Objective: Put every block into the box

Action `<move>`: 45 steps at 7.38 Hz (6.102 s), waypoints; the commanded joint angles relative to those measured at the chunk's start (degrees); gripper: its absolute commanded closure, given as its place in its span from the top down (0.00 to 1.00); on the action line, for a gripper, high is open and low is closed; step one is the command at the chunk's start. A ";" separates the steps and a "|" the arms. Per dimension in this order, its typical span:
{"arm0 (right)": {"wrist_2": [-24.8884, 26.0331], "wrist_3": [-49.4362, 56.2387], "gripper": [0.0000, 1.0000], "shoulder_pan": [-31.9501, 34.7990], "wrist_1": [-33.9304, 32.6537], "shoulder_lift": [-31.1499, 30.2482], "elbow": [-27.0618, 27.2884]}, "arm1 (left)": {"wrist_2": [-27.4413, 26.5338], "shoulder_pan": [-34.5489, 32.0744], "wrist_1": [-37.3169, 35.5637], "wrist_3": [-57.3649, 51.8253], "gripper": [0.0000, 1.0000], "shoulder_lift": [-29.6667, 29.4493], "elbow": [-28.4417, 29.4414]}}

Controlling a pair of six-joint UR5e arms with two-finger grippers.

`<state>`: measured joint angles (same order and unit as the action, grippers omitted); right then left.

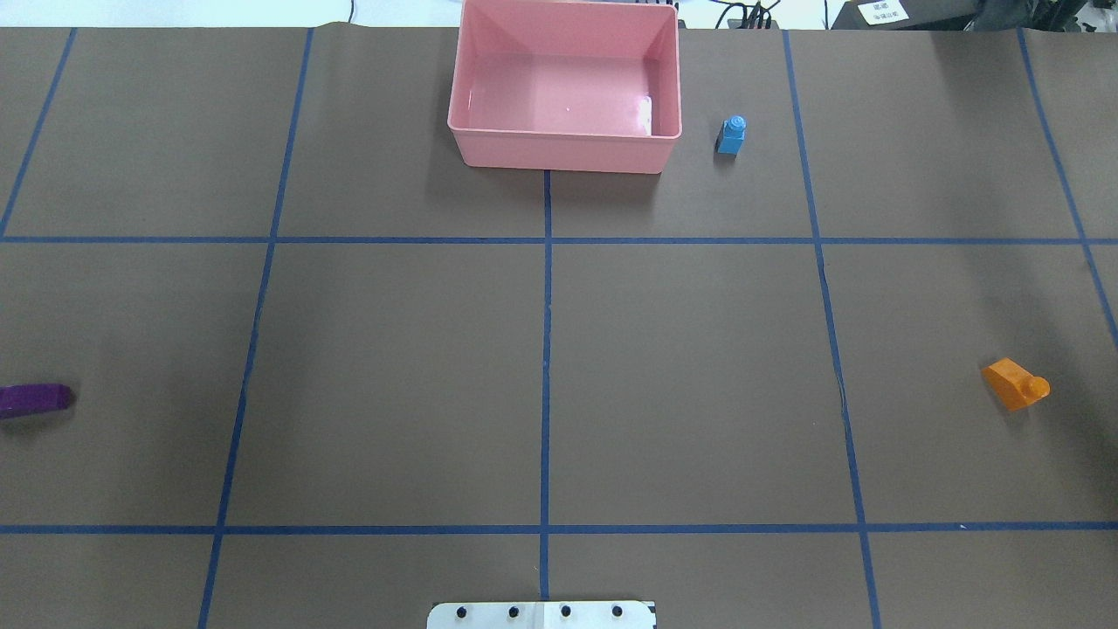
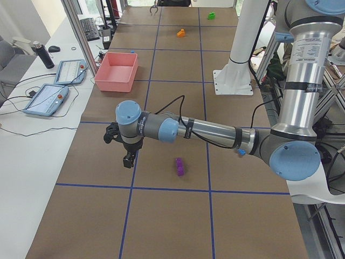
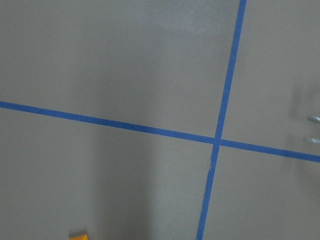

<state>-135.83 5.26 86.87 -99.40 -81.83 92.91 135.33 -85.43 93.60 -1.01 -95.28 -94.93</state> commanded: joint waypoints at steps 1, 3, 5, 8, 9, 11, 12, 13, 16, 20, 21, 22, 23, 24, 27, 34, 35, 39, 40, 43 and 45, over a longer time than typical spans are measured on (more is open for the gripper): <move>0.04 0.01 1.00 0.05 0.00 -0.09 0.42 | 0.11 0.00 2.09 -0.22 1.00 0.00 0.62; 0.04 0.01 1.00 0.05 0.00 0.00 -0.01 | 0.02 0.00 2.28 -0.13 1.00 0.18 0.71; 0.04 0.01 1.00 0.05 0.00 0.26 0.08 | -0.07 0.00 2.37 -0.39 1.00 0.18 1.75; 0.13 0.01 1.00 -0.03 1.22 0.35 -1.24 | 0.37 0.00 2.37 -0.22 1.00 2.29 1.77; -0.04 0.01 1.00 -0.12 2.45 -0.08 -1.41 | 0.37 0.00 2.29 -0.13 1.00 2.29 1.07; -0.40 0.19 1.00 -0.82 3.16 -1.66 -0.81 | 0.37 0.00 2.28 -0.30 1.00 2.29 1.24; -0.31 0.36 1.00 -0.91 10.30 -7.41 0.68 | 0.37 0.09 2.37 -0.31 1.00 2.20 1.33; 0.13 -0.16 1.00 -1.26 24.38 -12.52 0.69 | 0.37 0.09 2.46 -0.31 1.00 2.20 1.07; 0.92 -1.22 1.00 -1.79 31.46 -24.48 3.40 | 0.37 0.09 5.09 -0.13 1.00 2.29 1.06; 3.54 5.95 1.00 -3.37 40.15 -36.98 4.03 | 0.28 0.09 12.20 0.05 1.00 2.73 0.80; 6.52 10.17 1.00 -3.55 40.08 -38.39 3.95 | 0.28 0.09 13.87 0.13 1.00 2.81 0.80; 6.55 10.38 1.00 -4.16 39.73 -40.41 3.68 | 0.19 0.09 14.67 0.13 1.00 2.90 0.80; 6.46 11.34 1.00 -5.64 39.64 -41.99 2.46 | -0.07 0.09 14.68 0.13 1.00 3.08 0.71; 4.81 15.18 1.00 -6.27 39.64 -44.45 2.19 | -0.07 0.09 14.68 0.13 1.00 3.08 0.45; 3.12 19.17 1.00 -6.71 39.82 -45.44 -3.07 | -0.25 0.09 14.77 0.13 1.00 4.66 -1.92; -1.54 21.81 0.00 -7.06 39.82 -45.26 -9.85 | -0.16 0.09 14.68 0.13 1.00 4.75 -3.16; -2.84 20.77 0.00 -6.98 39.64 -44.48 -9.51 | 0.36 0.09 14.94 -0.21 1.00 5.01 -2.72; -9.10 -19.51 0.00 -6.80 39.47 -30.38 -0.02 | 8.39 0.61 21.58 1.27 1.00 12.51 -3.06; -9.01 -26.89 0.00 -7.06 39.38 -24.49 -0.45 | 10.54 4.10 28.84 7.54 1.00 13.00 -3.76; -7.79 -40.83 0.00 -9.78 34.84 -7.18 -3.08 | 9.69 17.81 32.43 21.99 1.00 15.21 -13.33; -4.63 -41.12 0.00 -13.72 29.81 -0.55 -3.17 | -2.80 31.13 32.34 22.72 0.99 17.12 -19.03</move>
<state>-142.03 -35.03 75.42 -67.01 -86.73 89.94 140.06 -62.33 125.92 20.83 -79.48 -110.18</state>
